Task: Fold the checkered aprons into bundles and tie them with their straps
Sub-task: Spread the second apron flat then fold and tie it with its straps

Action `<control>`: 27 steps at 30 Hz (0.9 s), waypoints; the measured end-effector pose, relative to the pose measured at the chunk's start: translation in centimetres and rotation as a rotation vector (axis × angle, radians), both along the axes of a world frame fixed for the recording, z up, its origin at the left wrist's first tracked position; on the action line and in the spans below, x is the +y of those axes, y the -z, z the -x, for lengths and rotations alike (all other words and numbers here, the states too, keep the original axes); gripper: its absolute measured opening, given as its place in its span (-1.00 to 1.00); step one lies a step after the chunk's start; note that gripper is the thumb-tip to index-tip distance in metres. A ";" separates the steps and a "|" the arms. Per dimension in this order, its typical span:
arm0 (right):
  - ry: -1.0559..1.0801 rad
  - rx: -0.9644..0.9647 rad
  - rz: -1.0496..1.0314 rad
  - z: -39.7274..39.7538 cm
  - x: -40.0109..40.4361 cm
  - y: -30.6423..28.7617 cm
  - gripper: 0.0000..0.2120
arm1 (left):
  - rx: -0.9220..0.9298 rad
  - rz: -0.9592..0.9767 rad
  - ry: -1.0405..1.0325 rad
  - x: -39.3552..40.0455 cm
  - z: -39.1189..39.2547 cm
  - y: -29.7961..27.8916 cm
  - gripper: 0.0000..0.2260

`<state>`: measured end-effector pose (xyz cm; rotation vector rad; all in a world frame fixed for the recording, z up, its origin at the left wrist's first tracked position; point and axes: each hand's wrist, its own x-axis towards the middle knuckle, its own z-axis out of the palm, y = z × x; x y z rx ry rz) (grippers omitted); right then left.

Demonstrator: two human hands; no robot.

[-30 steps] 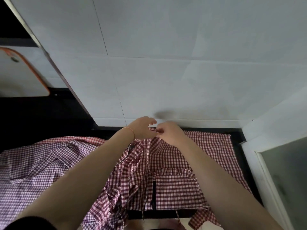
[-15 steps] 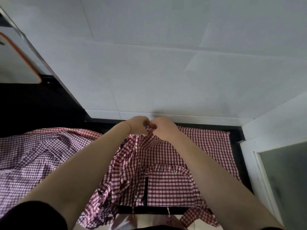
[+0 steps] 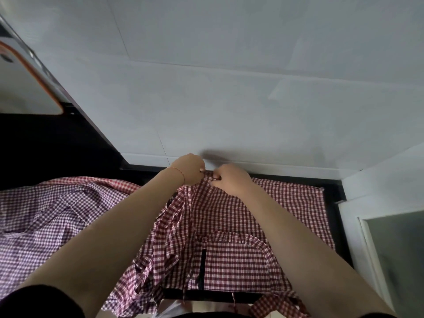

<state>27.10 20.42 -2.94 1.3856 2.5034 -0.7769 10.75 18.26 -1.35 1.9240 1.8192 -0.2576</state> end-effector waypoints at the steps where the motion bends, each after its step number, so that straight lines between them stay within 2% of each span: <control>1: 0.001 -0.018 -0.003 -0.7 0.1 0.1 -0.76 | 0.025 -0.002 0.011 0.0 0.2 -0.1 -0.80; 6: 0.125 -0.039 0.010 -5.4 1.1 0.9 -0.75 | 0.144 0.006 0.070 -0.5 0.6 0.0 -0.72; 10: 0.161 0.006 -0.051 -5.8 0.4 1.2 -0.78 | 0.359 -0.052 0.122 -0.9 -1.9 0.2 -0.78; 13: 0.151 -0.005 -0.105 -5.9 0.0 1.4 -0.76 | 0.444 -0.065 0.108 -0.8 -3.0 0.1 -0.80; 21: 0.141 0.030 -0.200 -6.9 -0.3 1.0 -0.73 | 0.504 -0.104 -0.095 -0.7 -5.3 -0.3 -0.81; 27: 0.176 -0.184 -0.107 -12.2 1.4 1.1 -0.80 | 0.459 -0.090 -0.261 -1.2 -4.7 0.3 -0.81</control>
